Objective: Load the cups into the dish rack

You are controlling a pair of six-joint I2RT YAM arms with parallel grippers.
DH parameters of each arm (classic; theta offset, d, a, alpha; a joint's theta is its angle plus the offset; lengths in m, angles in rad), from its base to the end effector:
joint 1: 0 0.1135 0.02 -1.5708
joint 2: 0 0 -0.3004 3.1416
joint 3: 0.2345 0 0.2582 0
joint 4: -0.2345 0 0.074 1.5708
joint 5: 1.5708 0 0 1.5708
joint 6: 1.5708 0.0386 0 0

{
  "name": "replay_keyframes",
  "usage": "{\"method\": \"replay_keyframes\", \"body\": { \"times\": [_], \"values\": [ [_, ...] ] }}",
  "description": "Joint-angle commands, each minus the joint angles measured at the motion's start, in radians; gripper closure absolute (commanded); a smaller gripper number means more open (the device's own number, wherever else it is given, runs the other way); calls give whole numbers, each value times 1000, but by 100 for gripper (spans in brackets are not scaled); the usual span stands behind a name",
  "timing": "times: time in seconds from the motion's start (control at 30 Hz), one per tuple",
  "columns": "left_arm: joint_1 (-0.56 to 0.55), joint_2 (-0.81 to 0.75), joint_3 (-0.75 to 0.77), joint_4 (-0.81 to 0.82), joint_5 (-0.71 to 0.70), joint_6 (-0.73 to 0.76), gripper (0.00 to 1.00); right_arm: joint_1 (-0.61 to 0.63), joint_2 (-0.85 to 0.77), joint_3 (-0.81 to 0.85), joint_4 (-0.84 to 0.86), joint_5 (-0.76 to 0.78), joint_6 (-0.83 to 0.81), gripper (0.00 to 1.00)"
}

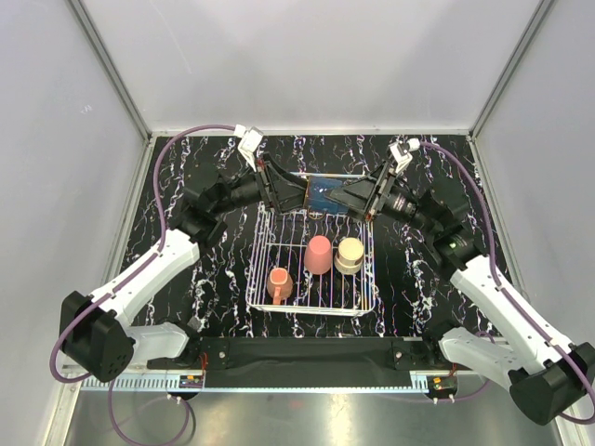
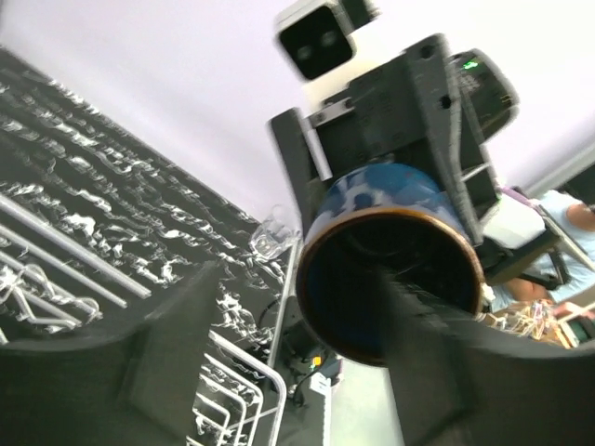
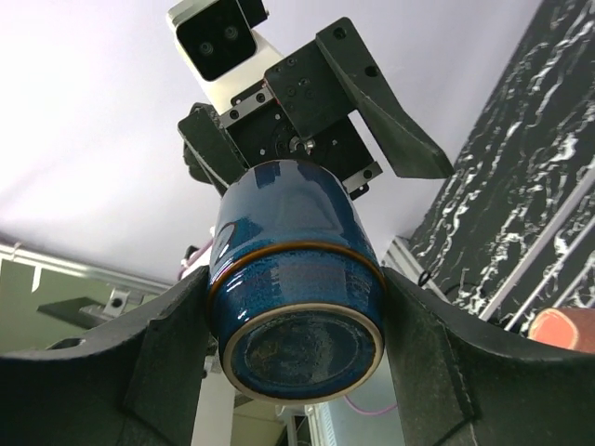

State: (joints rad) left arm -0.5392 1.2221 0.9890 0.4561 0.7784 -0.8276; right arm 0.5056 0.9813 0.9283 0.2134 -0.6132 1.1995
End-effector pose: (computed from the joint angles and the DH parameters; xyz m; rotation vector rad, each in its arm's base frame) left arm 0.2217 -0.1642 0.4186 0.5297 1.5453 -1.6110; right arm 0.1740 0.1217 0.4267 -0.0157 1.7240 1.7661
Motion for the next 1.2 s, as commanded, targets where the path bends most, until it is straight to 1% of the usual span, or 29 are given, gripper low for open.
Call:
{"method": "replay_keyframes", "body": {
  "times": [0.0,0.03,0.1,0.13,0.17,0.23,0.27,0.3,0.37,0.4,0.47,0.5,0.53,0.57,0.6,0.63,0.67,0.7,0.77,0.87,0.9,1.03,1.13,1.17],
  "values": [
    [-2,-22,57,-86,-60,86,22,7,-38,104,-107,76,-83,100],
    [-2,-24,63,-118,-76,103,16,7,-41,121,-141,88,-113,100],
    [-1,-26,83,-197,-119,134,14,7,-38,180,-268,119,-153,100],
    [-1,-26,94,-224,-134,146,13,7,-30,199,-305,133,-170,100],
    [-2,-27,106,-308,-157,180,13,5,-26,217,-391,150,-205,100],
    [-1,-38,152,-416,-276,223,10,5,3,292,-500,219,-273,100],
    [-1,-41,171,-536,-333,264,10,7,14,314,-591,243,-291,100],
    [-1,-45,186,-587,-443,278,9,7,25,355,-636,294,-308,100],
    [2,-59,223,-690,-533,297,7,7,63,398,-753,341,-365,100],
    [4,-73,235,-710,-597,304,7,7,92,437,-785,380,-380,100],
    [2,-94,238,-743,-661,321,6,7,126,474,-853,420,-406,100],
    [2,-116,238,-754,-742,324,5,7,144,512,-867,424,-416,100],
    [4,-125,240,-766,-775,328,4,7,189,533,-879,428,-428,100],
    [2,-133,243,-795,-835,332,1,7,213,558,-916,438,-439,100],
    [4,-144,255,-810,-908,332,1,7,265,611,-936,447,-448,100],
    [4,-148,263,-841,-936,332,1,7,293,638,-981,458,-469,100],
    [4,-151,270,-849,-956,335,1,7,319,667,-1006,493,-477,100],
    [4,-163,276,-852,-979,337,1,7,373,720,-1029,506,-485,100],
    [2,-177,272,-850,-995,338,1,8,420,768,-1066,529,-505,100],
    [4,-200,258,-844,-1031,335,1,13,519,887,-1120,555,-521,100],
    [4,-203,258,-846,-1028,332,1,19,571,912,-1135,563,-534,100],
    [2,-205,260,-844,-1018,332,1,39,680,1009,-1184,602,-541,100],
    [4,-200,264,-858,-1041,329,1,48,778,1105,-1227,607,-564,100],
    [4,-199,267,-859,-1033,328,1,53,807,1166,-1243,637,-569,100]
  ]
}}
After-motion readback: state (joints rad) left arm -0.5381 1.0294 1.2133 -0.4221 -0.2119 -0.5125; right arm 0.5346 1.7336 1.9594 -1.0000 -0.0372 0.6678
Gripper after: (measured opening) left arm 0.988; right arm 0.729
